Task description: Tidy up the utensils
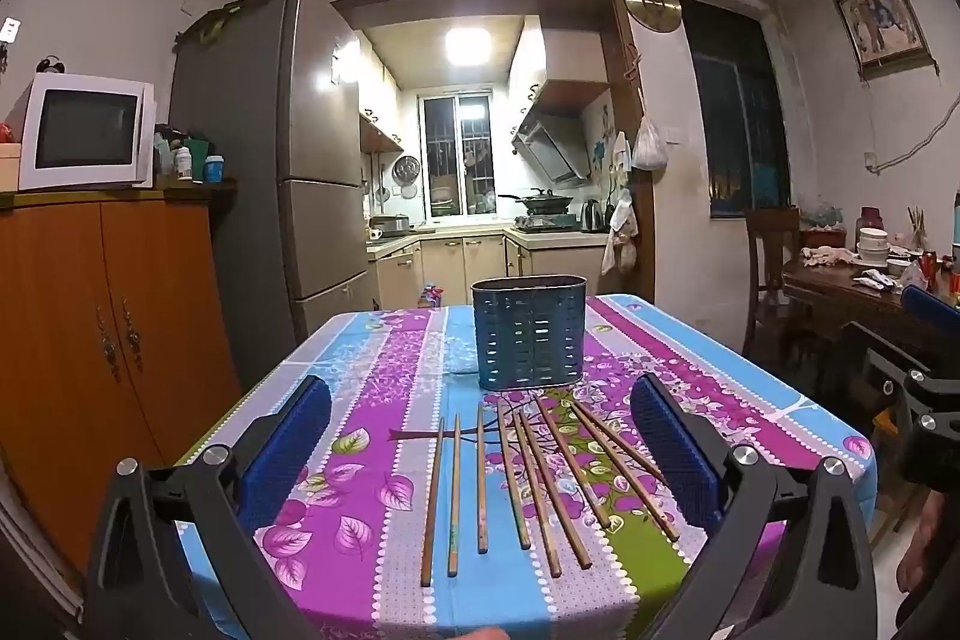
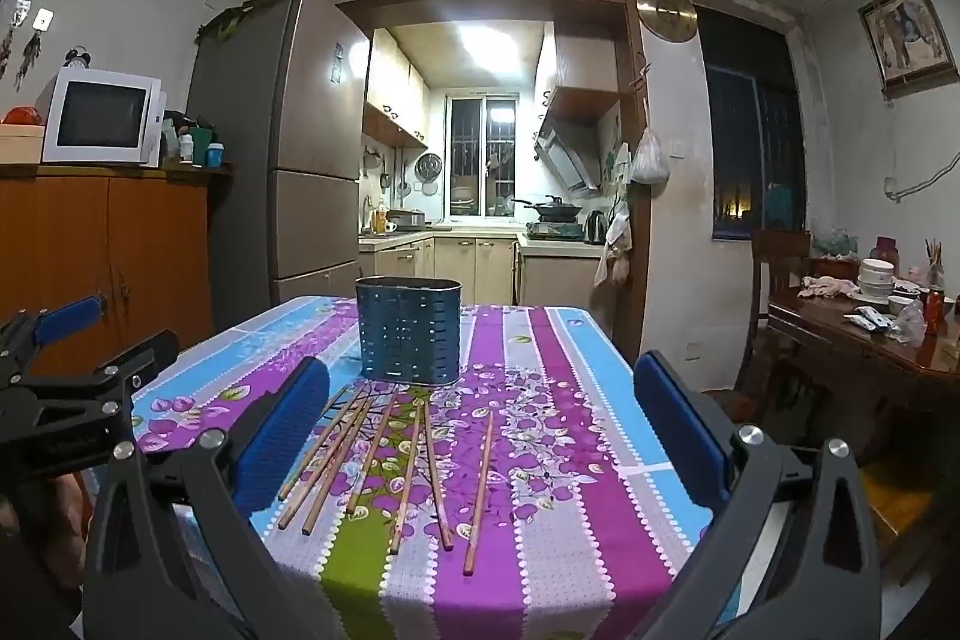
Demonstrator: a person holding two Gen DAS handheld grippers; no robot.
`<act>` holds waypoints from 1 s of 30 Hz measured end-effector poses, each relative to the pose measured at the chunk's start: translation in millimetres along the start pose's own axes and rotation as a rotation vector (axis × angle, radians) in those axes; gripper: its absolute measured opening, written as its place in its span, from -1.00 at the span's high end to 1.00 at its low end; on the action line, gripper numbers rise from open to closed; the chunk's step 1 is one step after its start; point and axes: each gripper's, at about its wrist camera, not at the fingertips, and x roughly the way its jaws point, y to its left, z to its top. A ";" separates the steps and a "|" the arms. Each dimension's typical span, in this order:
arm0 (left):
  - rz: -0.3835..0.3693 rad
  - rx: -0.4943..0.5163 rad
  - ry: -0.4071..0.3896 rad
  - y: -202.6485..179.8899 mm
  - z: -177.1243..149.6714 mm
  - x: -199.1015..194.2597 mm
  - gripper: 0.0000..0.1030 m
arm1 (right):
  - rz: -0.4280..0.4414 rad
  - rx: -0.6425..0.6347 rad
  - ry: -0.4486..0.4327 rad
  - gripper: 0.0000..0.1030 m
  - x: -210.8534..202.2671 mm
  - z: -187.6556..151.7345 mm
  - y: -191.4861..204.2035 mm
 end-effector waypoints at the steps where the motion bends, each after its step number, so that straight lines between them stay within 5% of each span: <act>1: -0.002 -0.007 -0.001 1.3 -0.2 -0.2 -0.93 | -0.001 -0.001 0.000 -0.91 -0.1 0.3 0.1; 30: 0.003 -0.015 -0.006 8.0 -0.8 2.4 -0.93 | 0.010 0.003 0.011 -0.91 8.0 -1.7 3.9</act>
